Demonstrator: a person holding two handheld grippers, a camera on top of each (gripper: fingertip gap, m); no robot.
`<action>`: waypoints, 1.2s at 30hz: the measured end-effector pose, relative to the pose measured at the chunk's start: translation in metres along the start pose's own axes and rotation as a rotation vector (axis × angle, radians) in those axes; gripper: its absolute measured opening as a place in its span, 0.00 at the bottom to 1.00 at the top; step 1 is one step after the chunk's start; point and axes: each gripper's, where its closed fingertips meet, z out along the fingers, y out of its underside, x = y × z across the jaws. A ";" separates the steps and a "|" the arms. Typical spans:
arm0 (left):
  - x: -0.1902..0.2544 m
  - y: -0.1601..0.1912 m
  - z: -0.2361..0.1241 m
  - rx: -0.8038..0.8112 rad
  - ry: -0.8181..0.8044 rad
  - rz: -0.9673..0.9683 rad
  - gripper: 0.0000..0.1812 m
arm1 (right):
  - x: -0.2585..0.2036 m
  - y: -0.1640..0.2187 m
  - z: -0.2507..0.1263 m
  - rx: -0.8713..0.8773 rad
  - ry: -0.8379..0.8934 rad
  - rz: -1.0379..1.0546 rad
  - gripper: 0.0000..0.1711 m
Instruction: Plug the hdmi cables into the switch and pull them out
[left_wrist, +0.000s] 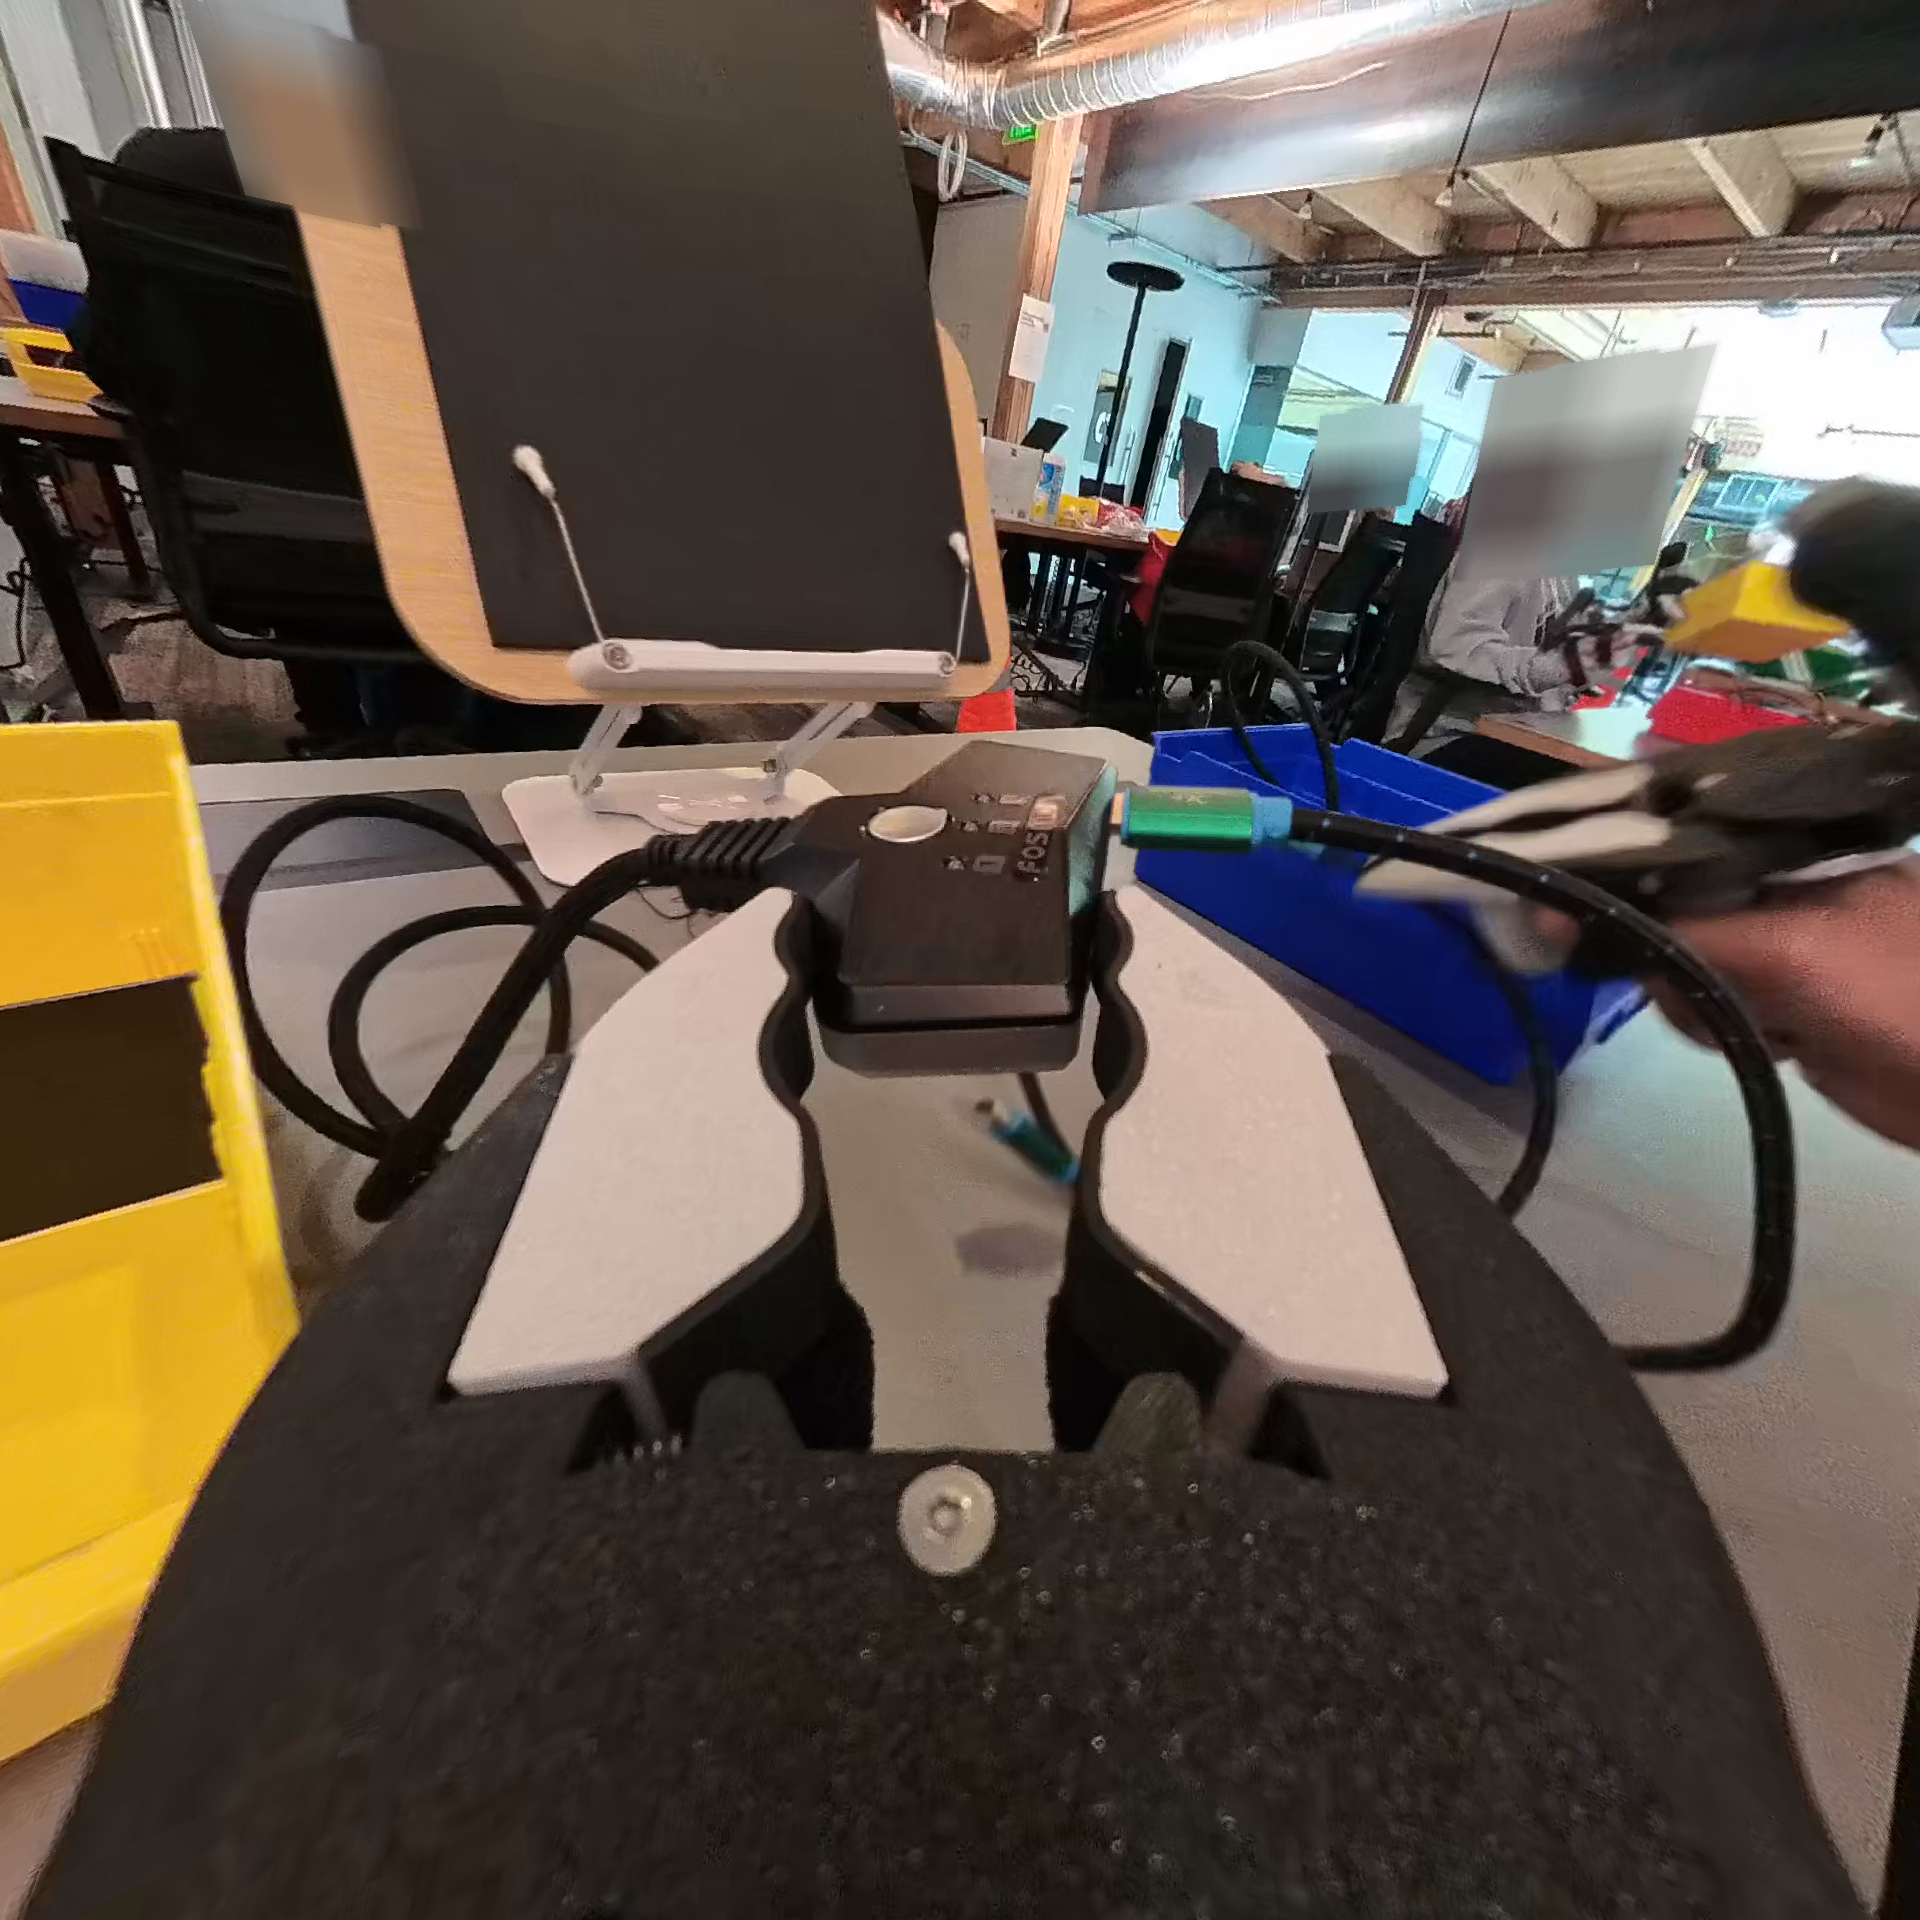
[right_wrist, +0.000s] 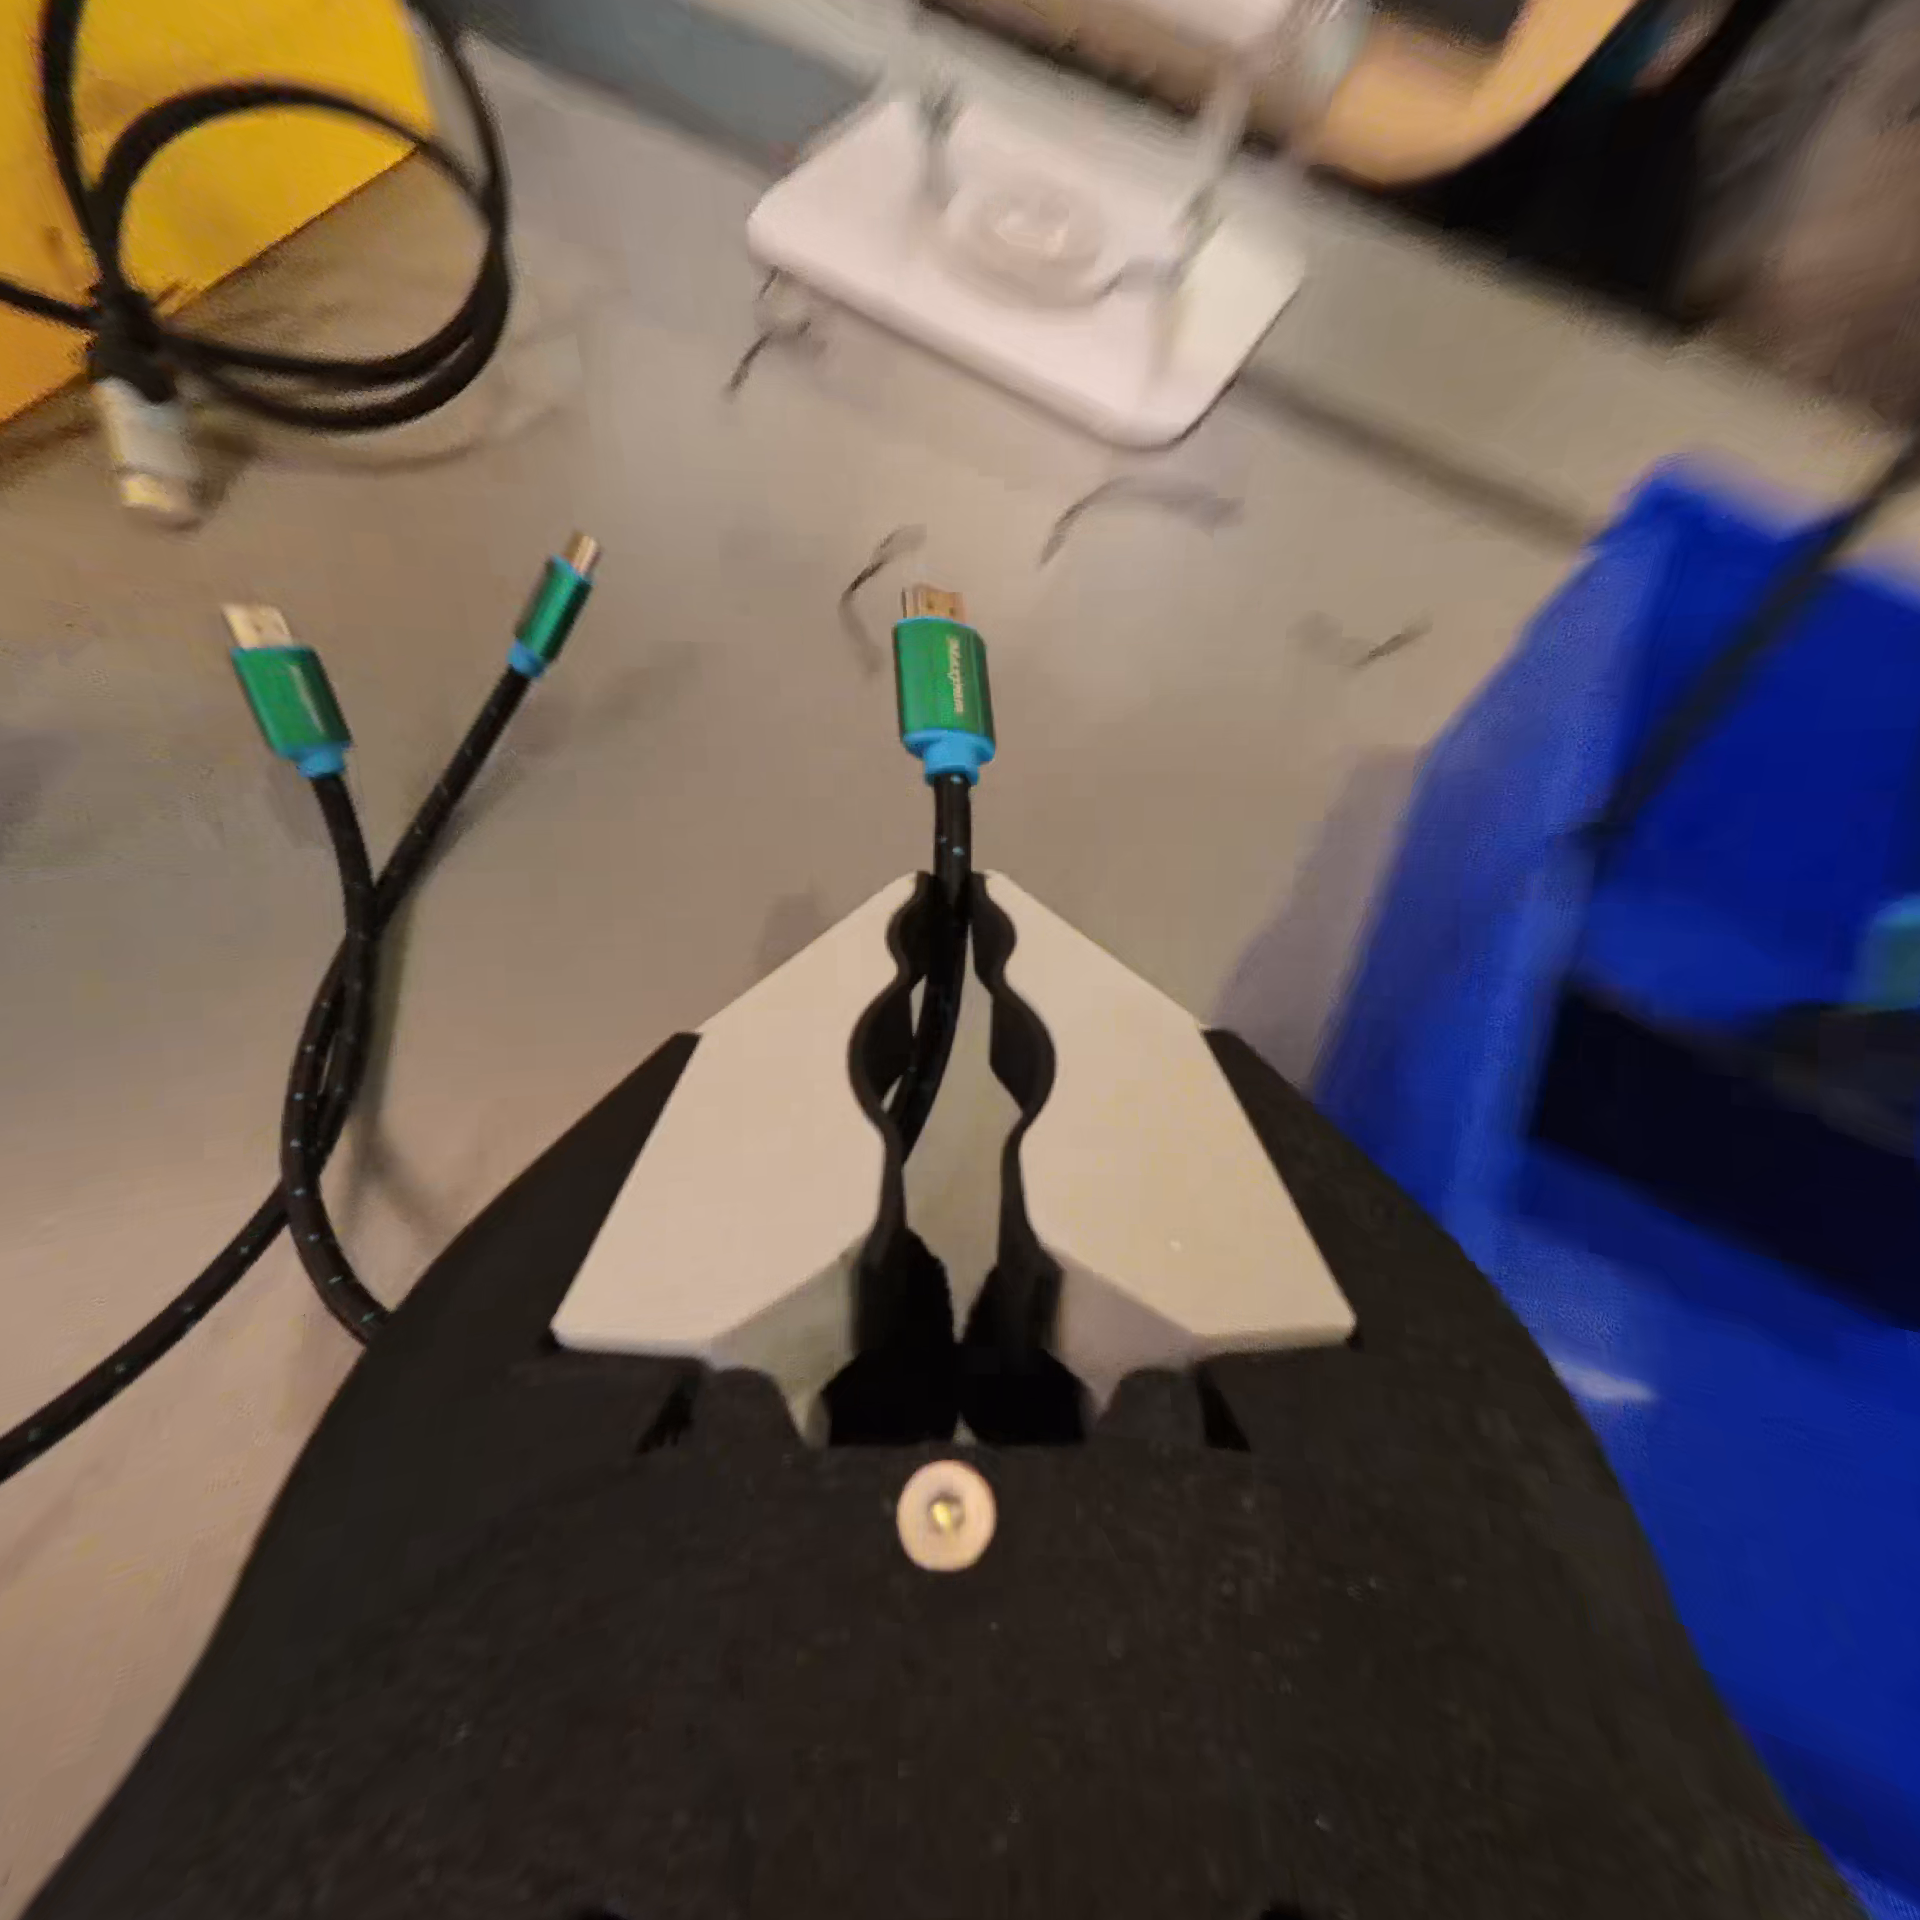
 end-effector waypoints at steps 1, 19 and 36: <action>-0.002 0.001 0.000 -0.002 -0.002 -0.009 0.28 | 0.014 -0.018 -0.017 0.049 0.101 -0.071 0.03; -0.028 -0.006 -0.014 0.005 0.004 -0.033 0.28 | 0.078 -0.057 -0.086 0.123 0.428 -0.376 0.04; 0.039 0.140 0.043 -0.609 -0.028 0.267 0.28 | 0.045 -0.076 -0.099 0.213 0.300 -0.302 0.04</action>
